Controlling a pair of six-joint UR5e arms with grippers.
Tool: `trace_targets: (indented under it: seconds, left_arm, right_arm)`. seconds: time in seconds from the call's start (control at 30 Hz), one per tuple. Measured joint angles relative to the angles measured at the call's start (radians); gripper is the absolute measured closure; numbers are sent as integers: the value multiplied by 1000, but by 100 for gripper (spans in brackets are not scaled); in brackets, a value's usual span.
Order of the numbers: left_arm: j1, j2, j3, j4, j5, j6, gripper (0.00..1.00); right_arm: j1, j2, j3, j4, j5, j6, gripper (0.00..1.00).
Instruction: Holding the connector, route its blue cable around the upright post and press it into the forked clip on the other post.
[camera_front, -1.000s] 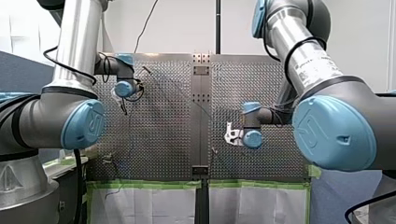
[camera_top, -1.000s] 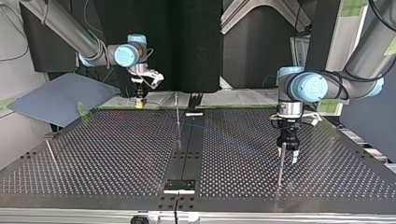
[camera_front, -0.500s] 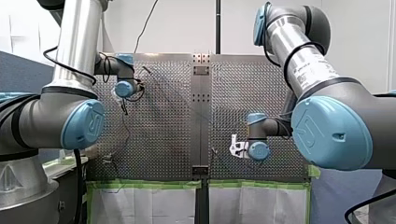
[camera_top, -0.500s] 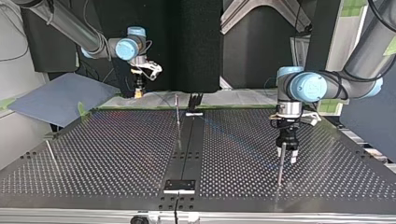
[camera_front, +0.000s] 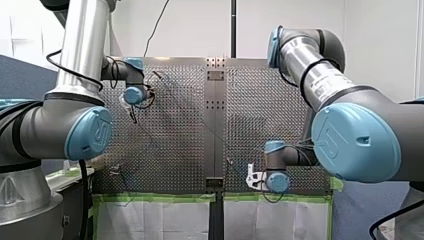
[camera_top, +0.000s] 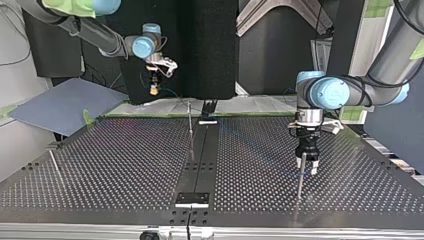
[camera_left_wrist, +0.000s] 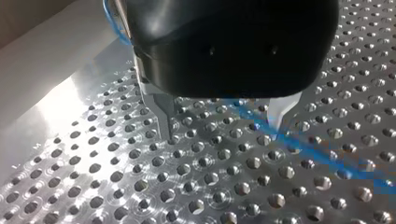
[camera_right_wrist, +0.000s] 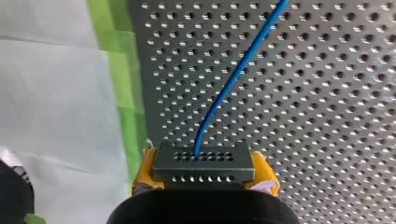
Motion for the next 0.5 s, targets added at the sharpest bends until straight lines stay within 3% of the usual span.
trace_targets:
  seconds: [0.27,0.5]
  left_arm:
    - [-1,0,0,-2,0,0,0]
    - [-1,0,0,-2,0,0,0]
  right_arm:
    - [9,85,0,-75,-34,-22,100]
    - [22,119,0,-96,-69,-28,100]
